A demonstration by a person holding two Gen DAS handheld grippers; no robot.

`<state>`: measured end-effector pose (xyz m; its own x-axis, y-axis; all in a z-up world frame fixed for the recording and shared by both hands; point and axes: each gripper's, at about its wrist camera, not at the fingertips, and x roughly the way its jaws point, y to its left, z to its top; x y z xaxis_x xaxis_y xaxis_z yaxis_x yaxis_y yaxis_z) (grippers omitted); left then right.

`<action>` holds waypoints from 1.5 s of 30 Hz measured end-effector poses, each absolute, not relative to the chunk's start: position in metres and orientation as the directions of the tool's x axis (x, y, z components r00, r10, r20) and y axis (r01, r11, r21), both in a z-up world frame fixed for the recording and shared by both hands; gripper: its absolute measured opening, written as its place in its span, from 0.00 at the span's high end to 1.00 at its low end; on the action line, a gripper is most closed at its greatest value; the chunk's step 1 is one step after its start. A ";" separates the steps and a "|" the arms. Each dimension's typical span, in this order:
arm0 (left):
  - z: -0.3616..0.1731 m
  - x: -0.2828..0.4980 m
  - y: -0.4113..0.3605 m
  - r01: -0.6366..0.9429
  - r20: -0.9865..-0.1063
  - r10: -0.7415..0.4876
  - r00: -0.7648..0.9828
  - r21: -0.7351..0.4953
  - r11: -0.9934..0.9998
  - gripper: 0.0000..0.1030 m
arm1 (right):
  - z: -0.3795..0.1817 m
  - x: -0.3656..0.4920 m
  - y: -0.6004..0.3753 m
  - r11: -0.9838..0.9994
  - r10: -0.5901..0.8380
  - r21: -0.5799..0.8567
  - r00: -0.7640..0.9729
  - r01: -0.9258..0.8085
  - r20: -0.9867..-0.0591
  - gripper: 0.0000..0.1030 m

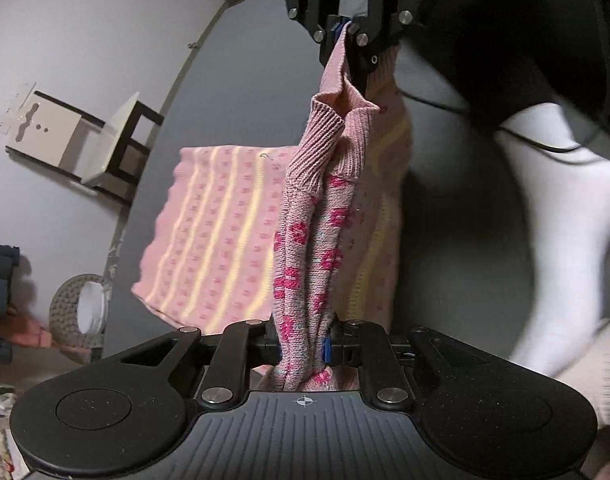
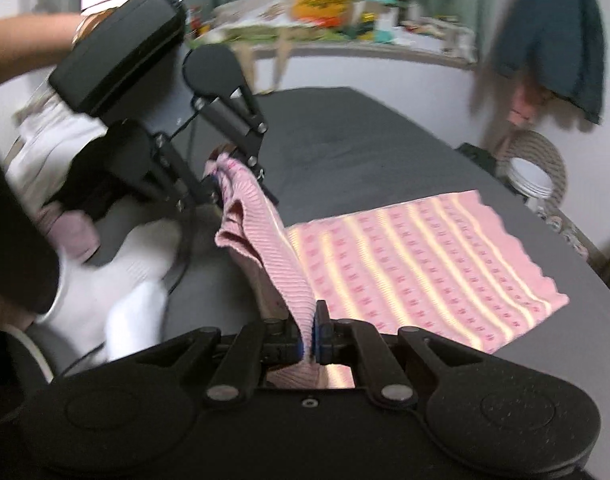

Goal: Fold clothes

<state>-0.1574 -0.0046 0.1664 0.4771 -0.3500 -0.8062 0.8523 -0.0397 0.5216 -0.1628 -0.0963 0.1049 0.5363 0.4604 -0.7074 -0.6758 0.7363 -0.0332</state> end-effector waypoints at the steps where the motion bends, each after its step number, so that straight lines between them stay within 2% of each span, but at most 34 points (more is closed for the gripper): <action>1: 0.167 -0.151 -0.008 0.850 -0.804 -0.346 0.483 0.526 -0.036 0.85 | 0.105 -0.158 -0.099 0.748 0.451 -0.041 0.554 -0.662 -0.700 0.95; 8: 0.168 -0.108 -0.034 0.811 -0.778 -0.302 0.551 0.584 -0.023 0.85 | 0.106 -0.121 -0.117 0.797 0.385 -0.123 0.654 -0.591 -0.651 0.95; 19: 0.118 -0.054 -0.077 0.798 -0.785 -0.190 0.589 0.602 -0.013 0.84 | 0.066 -0.052 -0.147 0.879 0.344 -0.040 0.689 -0.476 -0.638 0.95; 23: 0.101 -0.046 -0.084 0.780 -0.770 -0.157 0.618 0.626 0.001 0.64 | 0.043 -0.033 -0.160 0.894 0.354 0.025 0.672 -0.447 -0.651 0.95; 25: 0.097 -0.044 -0.084 0.754 -0.742 -0.156 0.652 0.656 0.036 0.40 | 0.034 -0.028 -0.169 0.897 0.374 0.076 0.659 -0.435 -0.652 0.95; 28: 0.097 -0.044 -0.078 0.707 -0.685 -0.183 0.705 0.700 0.105 0.20 | 0.020 -0.019 -0.184 0.901 0.400 0.151 0.644 -0.407 -0.652 0.95; 34: 0.108 -0.038 -0.055 0.651 -0.630 -0.184 0.754 0.682 0.333 0.18 | 0.007 -0.012 -0.203 0.892 0.443 0.242 0.629 -0.383 -0.639 0.94; 37: 0.122 -0.047 -0.031 0.630 -0.614 -0.237 0.753 0.567 0.531 0.18 | 0.004 -0.008 -0.209 0.885 0.461 0.272 0.627 -0.378 -0.628 0.94; 40: 0.129 -0.057 0.003 0.605 -0.637 -0.319 0.701 0.296 0.739 0.18 | 0.003 -0.004 -0.211 0.879 0.474 0.290 0.624 -0.379 -0.622 0.94; 42: 0.123 -0.058 0.025 0.581 -0.672 -0.370 0.641 0.110 0.806 0.18 | 0.003 -0.002 -0.211 0.871 0.490 0.303 0.620 -0.387 -0.613 0.94; 45: 0.106 -0.056 0.046 0.498 -0.702 -0.379 0.603 -0.040 0.866 0.18 | 0.002 -0.003 -0.210 0.878 0.475 0.299 0.611 -0.373 -0.633 0.92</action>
